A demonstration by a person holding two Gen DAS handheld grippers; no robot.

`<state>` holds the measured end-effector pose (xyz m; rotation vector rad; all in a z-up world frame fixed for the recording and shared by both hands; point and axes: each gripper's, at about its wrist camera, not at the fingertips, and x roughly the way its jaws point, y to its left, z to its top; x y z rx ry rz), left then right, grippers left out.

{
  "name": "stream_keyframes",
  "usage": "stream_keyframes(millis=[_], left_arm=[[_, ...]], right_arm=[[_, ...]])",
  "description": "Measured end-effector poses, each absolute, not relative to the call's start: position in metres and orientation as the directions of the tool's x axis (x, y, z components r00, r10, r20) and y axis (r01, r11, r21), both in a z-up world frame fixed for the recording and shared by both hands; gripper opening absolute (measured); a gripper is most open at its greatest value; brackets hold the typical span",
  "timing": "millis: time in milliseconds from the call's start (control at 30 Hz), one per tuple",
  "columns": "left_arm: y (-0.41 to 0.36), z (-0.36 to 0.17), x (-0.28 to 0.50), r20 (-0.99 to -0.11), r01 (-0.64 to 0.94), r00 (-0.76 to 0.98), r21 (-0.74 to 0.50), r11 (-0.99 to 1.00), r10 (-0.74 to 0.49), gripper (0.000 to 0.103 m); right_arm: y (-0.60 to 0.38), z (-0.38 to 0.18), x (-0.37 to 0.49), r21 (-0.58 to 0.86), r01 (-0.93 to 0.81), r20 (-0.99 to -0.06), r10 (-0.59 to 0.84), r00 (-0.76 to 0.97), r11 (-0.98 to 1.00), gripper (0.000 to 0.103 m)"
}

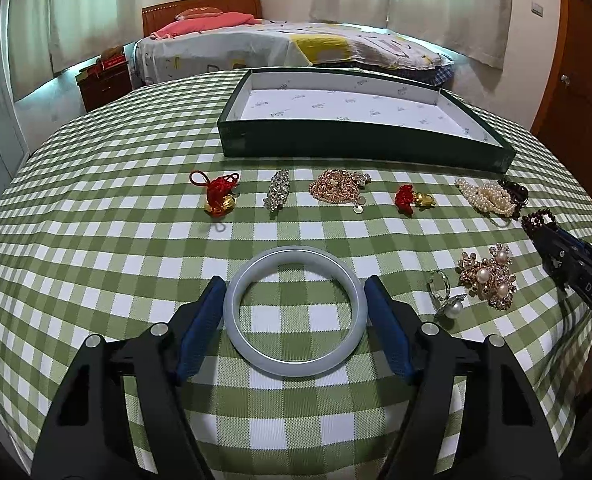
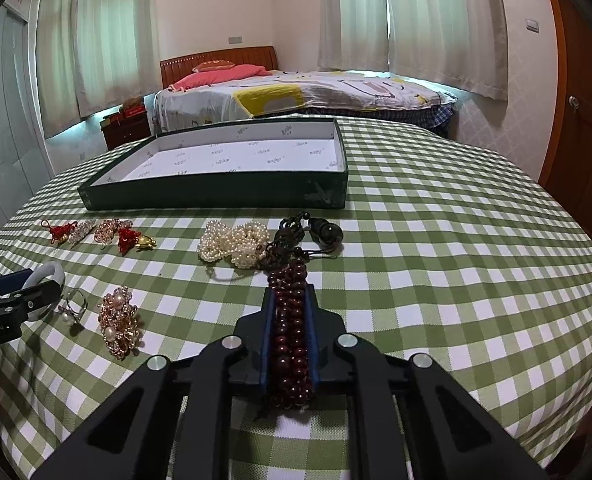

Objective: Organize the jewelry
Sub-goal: 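Grasp the dark red bead bracelet with the right tool while the left tool grasps the pale jade bangle, then carry the bracelet and bangle into the white-lined green box and open both tools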

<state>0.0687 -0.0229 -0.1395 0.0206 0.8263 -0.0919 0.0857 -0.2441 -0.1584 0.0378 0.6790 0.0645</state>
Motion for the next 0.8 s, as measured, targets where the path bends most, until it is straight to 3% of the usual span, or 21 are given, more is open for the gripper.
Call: stream_keyframes(millis=[500,800], left_arm=[[-0.019,-0.116,0.071,-0.669,0.095,0.741,0.005,0.995,-0.068,0.069],[-0.019,-0.084,0.096,-0.620,0.089,0.780,-0.021,0.996,-0.083,0.069]], right_arm=[[-0.246,-0.142,0.083,0.093,-0.044,-0.587,0.091,0.804,0.995,0.012],[-0.240,-0.103,0.102,0.099,-0.061,-0.517,0.104,0.850,0.993,0.012]])
